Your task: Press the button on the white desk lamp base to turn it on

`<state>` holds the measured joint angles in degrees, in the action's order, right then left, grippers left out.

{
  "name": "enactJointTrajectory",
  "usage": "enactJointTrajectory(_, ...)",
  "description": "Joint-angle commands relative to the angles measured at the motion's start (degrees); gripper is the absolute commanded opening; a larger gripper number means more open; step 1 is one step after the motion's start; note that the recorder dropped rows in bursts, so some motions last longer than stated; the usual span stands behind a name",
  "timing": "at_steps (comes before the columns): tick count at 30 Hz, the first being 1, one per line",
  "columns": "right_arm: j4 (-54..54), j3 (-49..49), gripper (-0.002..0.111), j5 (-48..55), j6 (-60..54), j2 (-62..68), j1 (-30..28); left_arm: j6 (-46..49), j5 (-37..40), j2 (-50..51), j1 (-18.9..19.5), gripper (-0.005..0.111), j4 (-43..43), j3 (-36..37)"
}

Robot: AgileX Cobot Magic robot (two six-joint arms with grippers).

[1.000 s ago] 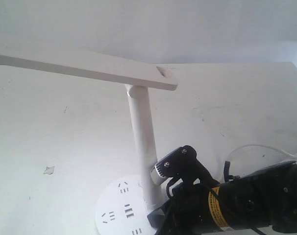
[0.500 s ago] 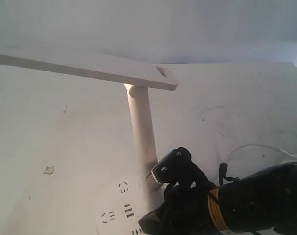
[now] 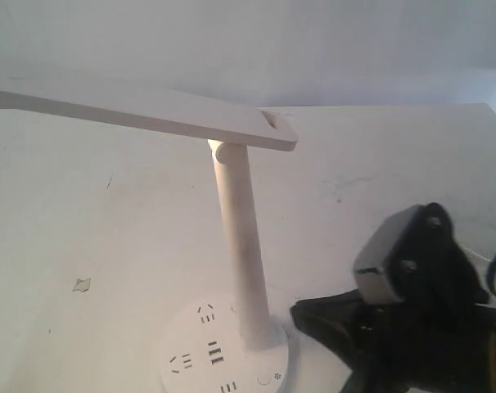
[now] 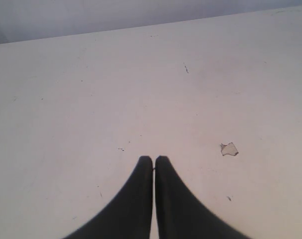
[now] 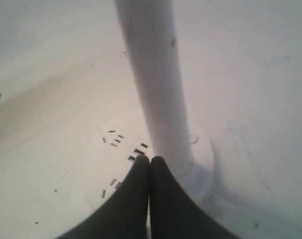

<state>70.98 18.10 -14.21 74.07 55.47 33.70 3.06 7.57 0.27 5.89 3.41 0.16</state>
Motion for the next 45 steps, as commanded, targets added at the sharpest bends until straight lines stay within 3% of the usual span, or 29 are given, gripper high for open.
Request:
enactJointTrajectory(1,0.35,-4.39,0.0,12.38,3.48,-12.17,0.03,-0.12,-0.26,-0.27,-0.42,0.001,0.43,-0.16)
enactJointTrajectory(14,0.85,-4.81,0.0,40.72,13.83,-26.58,0.03,-0.12,-0.26,-0.27,-0.42,0.001,0.43,-0.16)
enactJointTrajectory(33,0.56,-4.81,0.0,38.98,16.08,-29.11,-0.43,-0.12,-0.26,-0.27,-0.42,0.001,0.43,-0.16)
enactJointTrajectory(36,0.56,-4.81,0.0,36.94,16.08,-32.21,-7.78,-0.12,-0.26,-0.27,-0.42,0.001,0.43,-0.16)
enactJointTrajectory(43,0.56,-4.81,0.0,36.84,17.29,-39.39,-31.18,-0.12,-0.26,-0.27,-0.42,0.001,0.43,-0.16)
enactJointTrajectory(45,0.56,-4.81,0.0,36.84,17.29,-40.39,-34.87,-0.12,-0.26,-0.27,-0.42,0.001,0.43,-0.16)
